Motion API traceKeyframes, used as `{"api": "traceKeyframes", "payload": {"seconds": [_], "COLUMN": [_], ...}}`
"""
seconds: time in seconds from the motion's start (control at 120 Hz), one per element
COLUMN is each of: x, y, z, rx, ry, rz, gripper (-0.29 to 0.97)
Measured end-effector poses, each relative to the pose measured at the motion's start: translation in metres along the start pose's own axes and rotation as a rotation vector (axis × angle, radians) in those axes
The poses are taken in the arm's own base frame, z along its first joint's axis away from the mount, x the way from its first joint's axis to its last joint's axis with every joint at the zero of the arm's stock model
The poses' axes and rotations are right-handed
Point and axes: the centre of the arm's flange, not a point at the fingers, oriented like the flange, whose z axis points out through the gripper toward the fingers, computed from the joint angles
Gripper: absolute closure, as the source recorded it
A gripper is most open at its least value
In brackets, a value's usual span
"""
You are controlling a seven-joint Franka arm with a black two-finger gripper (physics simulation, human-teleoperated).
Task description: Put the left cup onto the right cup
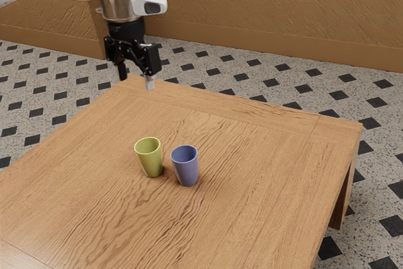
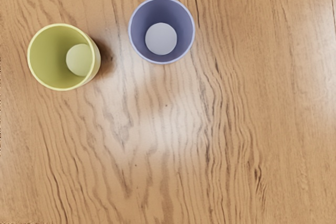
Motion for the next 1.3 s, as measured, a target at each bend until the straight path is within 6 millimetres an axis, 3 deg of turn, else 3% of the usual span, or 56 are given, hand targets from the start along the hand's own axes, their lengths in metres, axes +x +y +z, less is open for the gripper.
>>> {"api": "traceKeyframes", "payload": {"seconds": [0.342,0.542,0.942,1.3], "x": [0.0,0.003,0.017,0.026], "y": [-0.01,-0.009,-0.005,-0.014], "z": [0.0,0.0,0.027,0.08], "rx": [0.0,0.017,0.055,0.065], "ry": [0.003,0.018,0.06,0.048], "rz": [-0.03,0.046,0.595,0.997], "gripper": [0.0,0.0,0.0,0.0]}}
